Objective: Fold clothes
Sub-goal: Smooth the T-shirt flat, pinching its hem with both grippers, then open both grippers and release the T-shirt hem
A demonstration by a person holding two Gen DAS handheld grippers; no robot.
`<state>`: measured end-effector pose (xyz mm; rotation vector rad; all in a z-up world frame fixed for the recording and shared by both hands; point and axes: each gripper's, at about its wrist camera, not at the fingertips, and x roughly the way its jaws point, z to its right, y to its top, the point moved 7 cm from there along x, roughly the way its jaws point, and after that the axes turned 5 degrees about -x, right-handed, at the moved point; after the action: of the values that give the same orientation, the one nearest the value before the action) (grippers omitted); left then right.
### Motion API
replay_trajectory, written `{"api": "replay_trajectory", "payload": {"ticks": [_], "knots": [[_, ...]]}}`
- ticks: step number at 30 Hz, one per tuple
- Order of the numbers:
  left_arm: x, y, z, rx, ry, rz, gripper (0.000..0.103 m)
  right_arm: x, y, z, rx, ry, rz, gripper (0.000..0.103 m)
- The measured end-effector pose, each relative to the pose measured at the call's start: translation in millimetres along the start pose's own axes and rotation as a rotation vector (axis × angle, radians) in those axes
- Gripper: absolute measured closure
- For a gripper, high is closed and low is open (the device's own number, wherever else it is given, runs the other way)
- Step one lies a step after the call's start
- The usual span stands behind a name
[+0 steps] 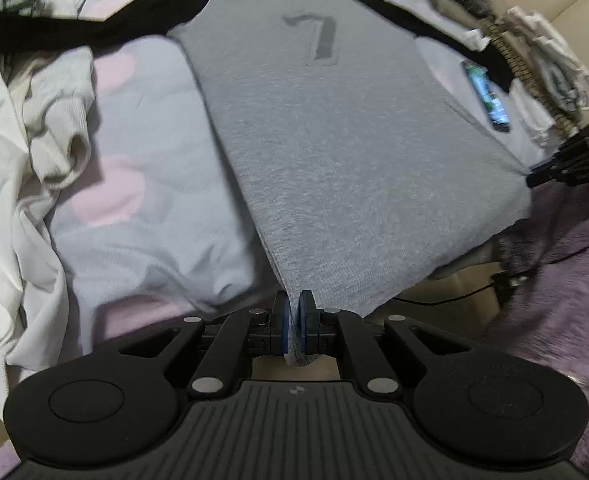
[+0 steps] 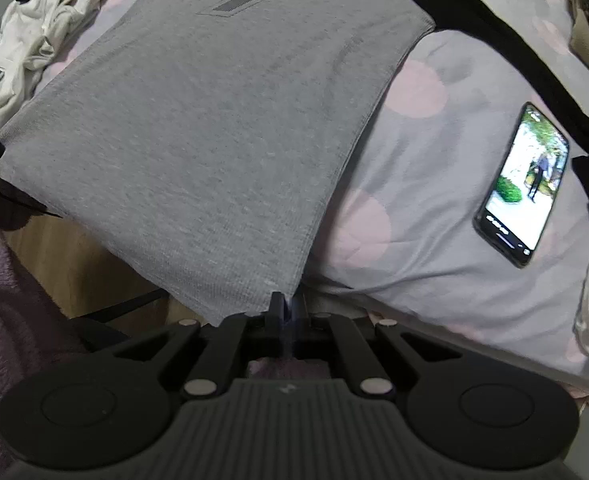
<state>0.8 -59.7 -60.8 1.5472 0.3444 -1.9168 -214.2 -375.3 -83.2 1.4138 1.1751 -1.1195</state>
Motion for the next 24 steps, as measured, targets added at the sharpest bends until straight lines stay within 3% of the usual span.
{"api": "replay_trajectory", "payload": {"ticks": [6,9,11,17,19,24], "knots": [[22,-4,-6,0.007,0.023,-0.075,0.098,19,7,-2,0.004,-0.017,-0.013,0.099],[16,-2,-7,-0.008,0.039,-0.050,0.097,16,9,-3,0.023,-0.012,0.006,0.098],[11,1,-8,-0.024,0.030,-0.033,0.091,8,10,-1,0.032,-0.028,0.038,0.094],[-17,34,-1,-0.003,0.060,0.100,0.087,-34,22,33,0.157,-0.090,0.167,0.091],[-30,51,3,0.002,0.059,0.155,0.087,-58,28,54,0.223,-0.121,0.229,0.080],[-54,93,13,0.014,0.078,0.281,0.087,-116,39,104,0.358,-0.227,0.354,0.073]]}}
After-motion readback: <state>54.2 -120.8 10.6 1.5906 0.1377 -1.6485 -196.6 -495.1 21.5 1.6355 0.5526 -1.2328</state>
